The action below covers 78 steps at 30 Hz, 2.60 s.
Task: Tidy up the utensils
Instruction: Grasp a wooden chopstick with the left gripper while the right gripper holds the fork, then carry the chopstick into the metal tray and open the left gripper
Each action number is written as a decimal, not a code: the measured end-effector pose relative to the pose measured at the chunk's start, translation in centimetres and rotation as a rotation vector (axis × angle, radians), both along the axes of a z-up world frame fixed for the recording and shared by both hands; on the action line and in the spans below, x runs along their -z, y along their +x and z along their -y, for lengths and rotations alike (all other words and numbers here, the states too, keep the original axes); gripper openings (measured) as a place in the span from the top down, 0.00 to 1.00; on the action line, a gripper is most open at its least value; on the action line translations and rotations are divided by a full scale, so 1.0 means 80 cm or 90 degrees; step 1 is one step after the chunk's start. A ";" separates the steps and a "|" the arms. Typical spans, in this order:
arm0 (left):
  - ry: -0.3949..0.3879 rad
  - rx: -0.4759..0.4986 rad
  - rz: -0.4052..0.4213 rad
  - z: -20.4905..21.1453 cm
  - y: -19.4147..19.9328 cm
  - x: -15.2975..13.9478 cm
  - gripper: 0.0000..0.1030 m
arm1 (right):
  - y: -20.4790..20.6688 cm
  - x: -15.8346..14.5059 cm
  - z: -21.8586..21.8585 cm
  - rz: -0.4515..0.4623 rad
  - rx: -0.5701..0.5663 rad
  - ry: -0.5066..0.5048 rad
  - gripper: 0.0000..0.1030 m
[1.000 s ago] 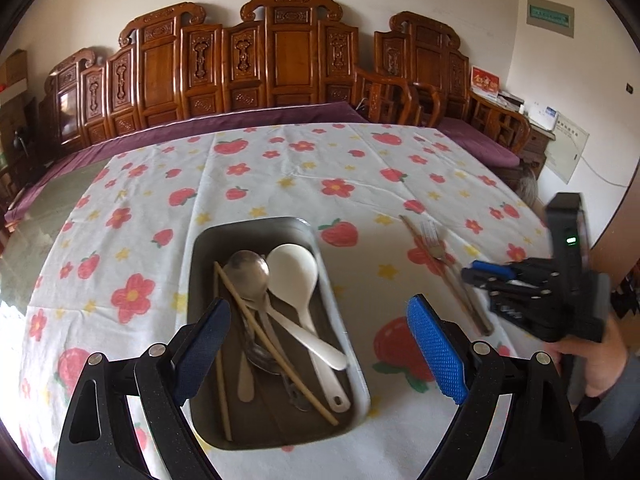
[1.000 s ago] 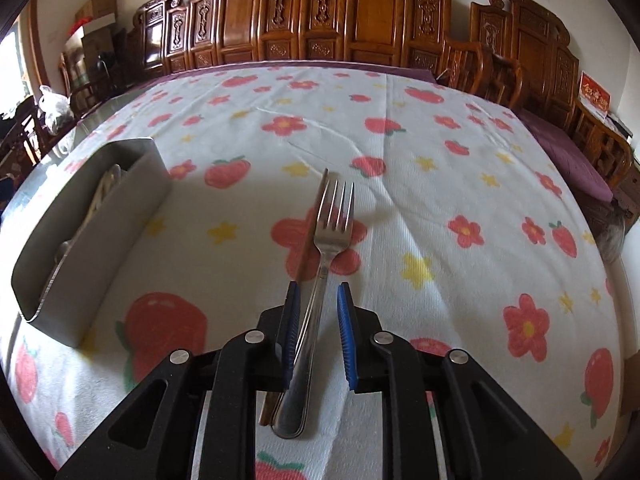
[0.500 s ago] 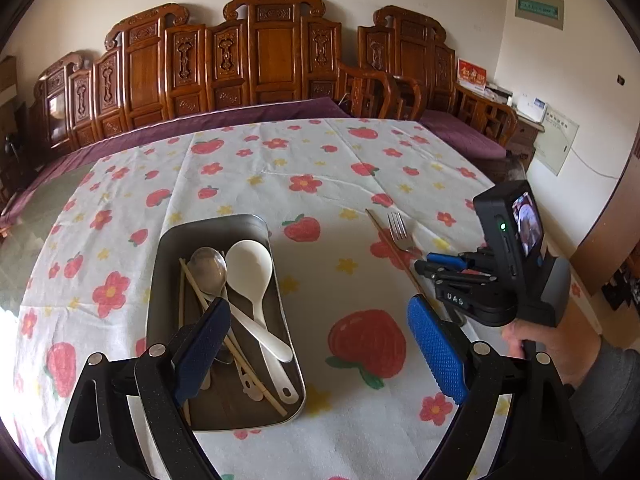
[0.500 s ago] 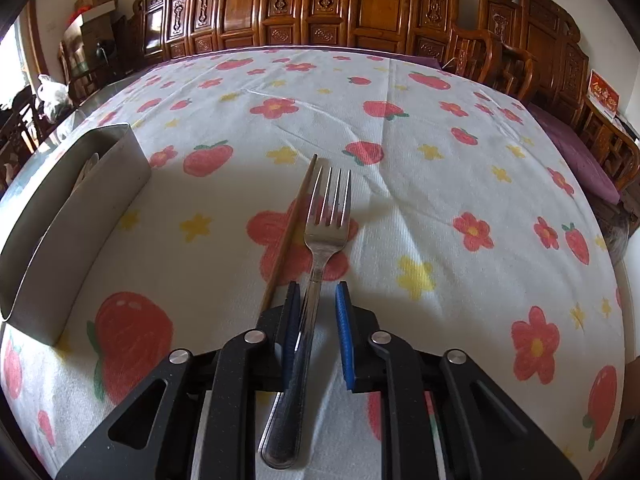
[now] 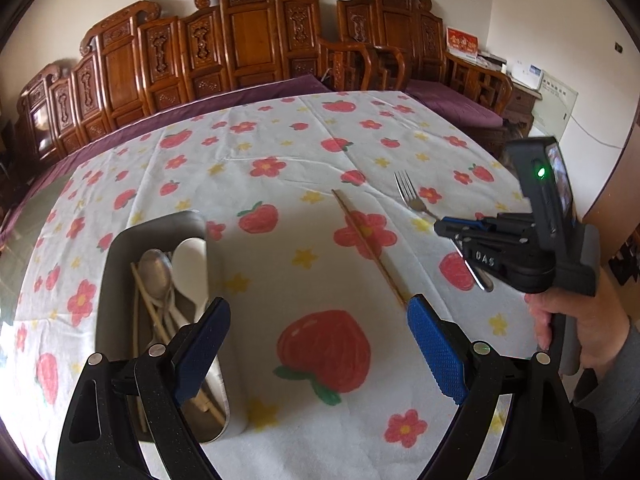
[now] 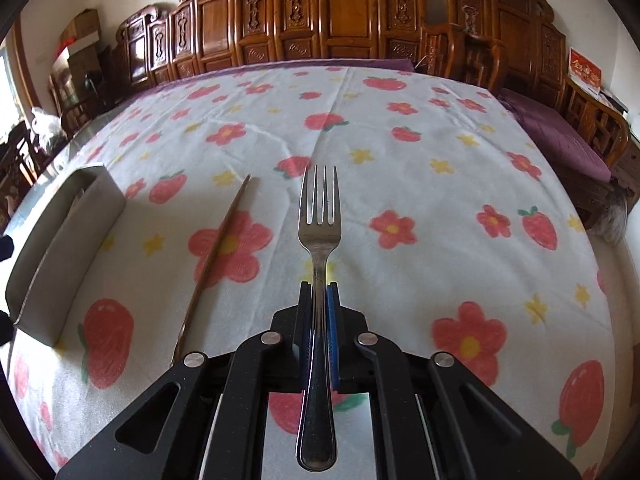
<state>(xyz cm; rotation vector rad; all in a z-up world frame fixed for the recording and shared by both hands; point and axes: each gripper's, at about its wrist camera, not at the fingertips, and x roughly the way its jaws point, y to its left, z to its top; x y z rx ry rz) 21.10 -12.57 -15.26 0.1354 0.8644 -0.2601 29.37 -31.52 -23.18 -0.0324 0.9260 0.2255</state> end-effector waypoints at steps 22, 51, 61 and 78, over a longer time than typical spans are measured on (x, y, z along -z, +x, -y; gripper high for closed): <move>0.055 0.045 -0.073 0.085 0.089 0.083 0.56 | 0.001 -0.007 0.036 -0.004 0.021 0.084 0.92; 0.043 0.036 -0.062 0.044 0.061 0.045 0.96 | -0.011 -0.020 -0.003 0.012 -0.023 0.053 0.92; 0.035 0.011 -0.033 0.006 0.036 0.010 0.96 | -0.024 -0.020 -0.029 0.009 -0.046 0.037 0.92; 0.040 -0.037 -0.008 -0.063 0.008 -0.022 0.96 | -0.054 -0.033 -0.081 0.020 -0.107 0.028 0.92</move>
